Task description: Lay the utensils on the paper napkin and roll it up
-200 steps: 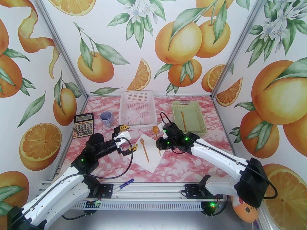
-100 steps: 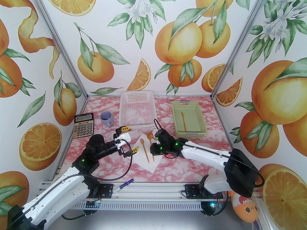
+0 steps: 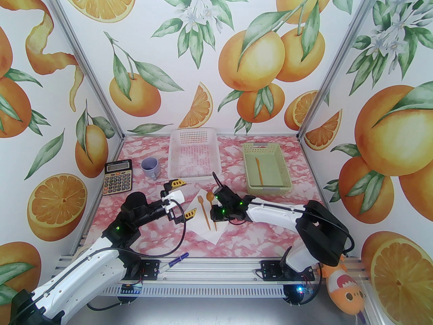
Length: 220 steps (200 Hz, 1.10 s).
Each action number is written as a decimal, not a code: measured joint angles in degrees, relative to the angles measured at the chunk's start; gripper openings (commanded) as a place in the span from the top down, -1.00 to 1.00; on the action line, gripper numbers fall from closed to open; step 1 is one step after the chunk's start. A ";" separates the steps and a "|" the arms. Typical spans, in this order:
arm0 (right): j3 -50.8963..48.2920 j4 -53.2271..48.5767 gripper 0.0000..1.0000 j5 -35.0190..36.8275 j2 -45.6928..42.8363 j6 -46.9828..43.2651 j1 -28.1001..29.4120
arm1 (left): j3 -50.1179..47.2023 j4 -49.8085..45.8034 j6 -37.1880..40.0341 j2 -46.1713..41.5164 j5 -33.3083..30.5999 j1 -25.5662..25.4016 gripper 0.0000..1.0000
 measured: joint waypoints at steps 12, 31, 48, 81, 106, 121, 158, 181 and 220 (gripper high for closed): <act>0.26 0.04 0.77 0.02 0.46 -0.22 0.00 | 0.00 -0.02 0.09 0.00 0.04 0.02 -1.00; 0.92 0.24 0.76 0.00 1.29 -0.66 0.00 | 0.00 0.00 0.11 0.02 0.20 0.00 -1.00; 1.73 0.33 0.76 -0.02 2.23 -1.01 0.00 | 0.00 -0.02 0.11 0.02 0.24 0.00 -1.00; 2.84 0.26 0.76 -0.02 3.78 -1.75 0.00 | 0.00 -0.02 0.61 0.02 0.22 0.00 -1.00; 3.15 0.26 0.75 -0.02 4.46 -1.97 0.00 | 0.00 -0.04 1.16 0.02 0.22 -0.26 -1.00; 3.21 0.42 0.75 -0.22 4.81 -1.95 0.00 | 0.00 -0.11 1.25 0.02 0.22 -0.26 -1.00; 3.21 1.03 0.74 -0.72 5.79 -1.90 0.00 | 0.00 -0.22 1.40 0.00 0.17 -0.31 -1.00; 3.21 1.53 0.71 -1.05 6.03 -1.90 0.00 | 0.00 -0.26 1.40 0.02 0.17 -0.37 -1.00; 3.21 1.81 0.62 -1.11 6.05 -1.62 0.00 | 0.00 -0.44 1.44 0.00 0.17 -0.37 -1.00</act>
